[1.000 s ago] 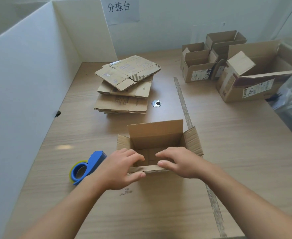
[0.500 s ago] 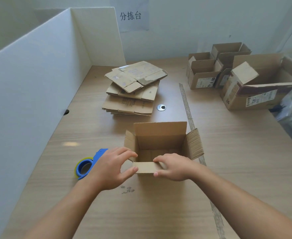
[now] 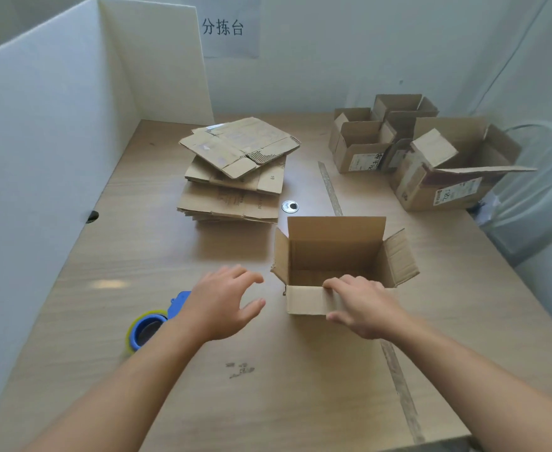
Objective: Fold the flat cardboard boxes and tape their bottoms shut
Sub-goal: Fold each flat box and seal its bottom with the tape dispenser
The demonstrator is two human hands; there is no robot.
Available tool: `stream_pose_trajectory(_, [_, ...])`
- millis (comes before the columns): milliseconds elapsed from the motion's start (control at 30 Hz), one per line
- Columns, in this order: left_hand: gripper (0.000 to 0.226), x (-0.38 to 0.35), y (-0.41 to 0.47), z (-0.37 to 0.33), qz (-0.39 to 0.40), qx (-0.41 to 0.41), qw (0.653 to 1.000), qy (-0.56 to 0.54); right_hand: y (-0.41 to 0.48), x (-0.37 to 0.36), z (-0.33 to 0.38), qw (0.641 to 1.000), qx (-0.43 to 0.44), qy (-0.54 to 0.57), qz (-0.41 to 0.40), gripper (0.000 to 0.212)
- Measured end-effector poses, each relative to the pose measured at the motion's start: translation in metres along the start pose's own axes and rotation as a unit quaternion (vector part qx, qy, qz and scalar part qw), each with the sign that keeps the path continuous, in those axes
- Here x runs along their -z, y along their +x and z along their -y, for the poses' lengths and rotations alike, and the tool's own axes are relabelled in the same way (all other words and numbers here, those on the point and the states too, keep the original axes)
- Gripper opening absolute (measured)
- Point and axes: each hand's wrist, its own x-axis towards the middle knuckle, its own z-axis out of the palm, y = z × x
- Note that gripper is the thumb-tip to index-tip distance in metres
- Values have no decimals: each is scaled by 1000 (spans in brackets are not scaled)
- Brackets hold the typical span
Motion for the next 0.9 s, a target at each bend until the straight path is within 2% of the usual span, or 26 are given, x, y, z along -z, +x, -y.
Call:
stream_pose_trajectory(33, [70, 1, 8, 0, 30, 4, 999, 29, 1, 4, -8, 1000, -9, -3, -6, 56])
stream_pose_trajectory(100, [57, 3, 28, 0, 67, 4, 993, 95, 8, 13, -23, 1000, -20, -9, -20, 57])
stream_pose_trajectory(333, [38, 18, 119, -24, 89, 7, 973, 211, 57, 48, -86, 998, -29, -24, -44, 58])
stream_pose_trajectory(467, [38, 16, 180, -39, 100, 31, 975, 197, 103, 70, -128, 999, -20, -32, -32, 60])
stream_pose_trajectory(633, [43, 14, 246, -60, 77, 63, 982, 160, 166, 86, -175, 999, 22, -14, -37, 60])
stream_pose_trajectory(900, [46, 0, 299, -71, 83, 101, 983, 126, 234, 107, -234, 999, 25, 5, -23, 60])
